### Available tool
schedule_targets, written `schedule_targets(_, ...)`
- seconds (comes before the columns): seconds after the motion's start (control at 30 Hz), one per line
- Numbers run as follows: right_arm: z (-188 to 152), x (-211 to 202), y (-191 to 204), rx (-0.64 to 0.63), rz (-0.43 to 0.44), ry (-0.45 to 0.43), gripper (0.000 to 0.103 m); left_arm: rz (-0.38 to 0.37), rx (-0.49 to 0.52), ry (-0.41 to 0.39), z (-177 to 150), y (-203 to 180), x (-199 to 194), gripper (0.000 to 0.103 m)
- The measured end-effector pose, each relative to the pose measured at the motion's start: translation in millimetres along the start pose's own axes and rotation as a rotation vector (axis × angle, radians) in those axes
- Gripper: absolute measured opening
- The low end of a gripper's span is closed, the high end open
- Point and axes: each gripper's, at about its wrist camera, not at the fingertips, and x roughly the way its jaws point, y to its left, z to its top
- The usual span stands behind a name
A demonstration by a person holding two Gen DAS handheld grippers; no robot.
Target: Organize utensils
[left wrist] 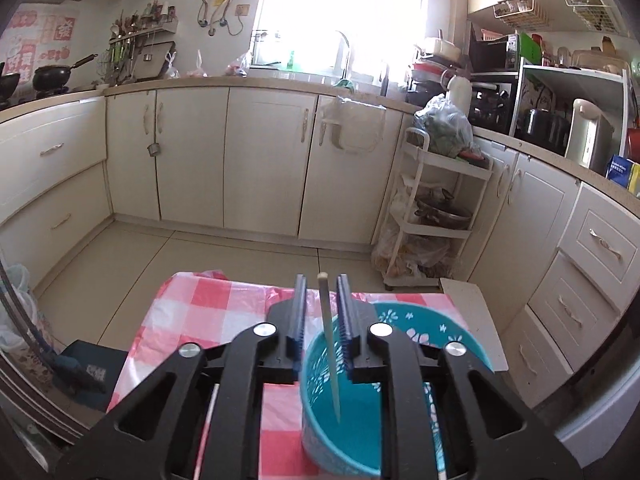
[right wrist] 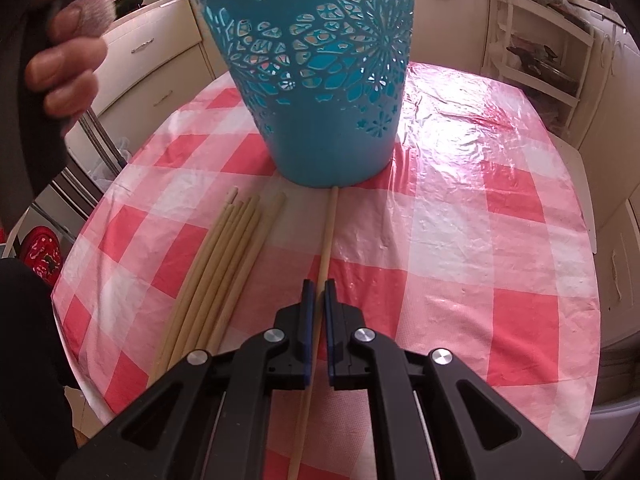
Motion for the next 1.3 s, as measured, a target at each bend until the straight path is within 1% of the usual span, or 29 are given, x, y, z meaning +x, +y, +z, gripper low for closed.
schedule_targets(0.03,-0.3,0.2,0.8,-0.003,-0.002,-0.001,0.006,0.009,-0.002,0.002,-2.4,3.7,-6.7,0.037)
schedule_targets(0.07,-0.5,0.3,1.4,-0.006,-0.005,-0.002,0.006,0.019,-0.006,0.001,-3.9,7.7,-14.3,0.046)
schedule_targets(0.17,-1.0,0.3,3.2,-0.015,-0.013,-0.007,0.006,0.037,-0.027,-0.003,-11.0,24.5,-42.5,0.057)
schedule_targets(0.23,-0.7,0.0,0.3,0.01,0.004,0.0,0.006,0.048,-0.048,0.003,-19.8,40.1,-61.1,0.061)
schedule_targets(0.33,-2.5,-3.1,-15.1,0.115,0.083,0.02,0.005,0.063,-0.08,0.02,-34.9,63.7,-84.2,0.064)
schedule_targets(0.4,-3.6,-10.9,-22.8,0.166,0.128,0.011,0.005,0.075,-0.093,0.03,-45.2,78.7,-96.1,0.065)
schedule_targets(0.47,-3.7,-21.7,-26.6,0.192,0.145,-0.01,0.005,0.093,-0.104,0.041,-55.4,92.6,-103.6,0.066)
schedule_targets(0.57,-9.4,-37.7,-31.4,0.239,0.194,-0.026,0.005,0.116,-0.141,0.074,-69.9,114.7,-106.3,0.066)
schedule_targets(0.7,-15.7,-64.7,-34.9,0.298,0.272,-0.069,0.005,0.134,-0.183,0.099,-82.3,131.4,-104.3,0.066)
schedule_targets(0.77,-12.4,-82.8,-37.2,0.324,0.312,-0.115,0.005,0.134,-0.178,0.104,-85.2,132.2,-103.2,0.066)
schedule_targets(0.83,0.0,-107.2,-41.1,0.342,0.35,-0.191,0.005,0.128,-0.173,0.109,-87.4,130.8,-100.9,0.066)
schedule_targets(0.93,35.6,-141.7,-42.1,0.335,0.393,-0.331,0.005,0.122,-0.164,0.12,-91.5,126.8,-96.6,0.067)
schedule_targets(1.03,85.4,-169.5,-39.4,0.295,0.397,-0.494,0.005,0.122,-0.165,0.133,-96.0,125.2,-91.9,0.067)
schedule_targets(1.1,116.3,-174.7,-34.5,0.273,0.381,-0.586,0.005,0.125,-0.165,0.14,-98.1,125.9,-88.8,0.067)
schedule_targets(1.17,143.7,-169.0,-30.5,0.259,0.344,-0.654,0.005,0.13,-0.165,0.146,-100.8,128.5,-86.2,0.067)
schedule_targets(1.23,160.6,-152.8,-26.2,0.25,0.289,-0.686,0.005,0.136,-0.172,0.153,-102.9,132.2,-83.6,0.067)
schedule_targets(1.3,170.8,-130.1,-26.8,0.248,0.234,-0.691,0.005,0.141,-0.183,0.156,-103.5,136.6,-82.3,0.067)
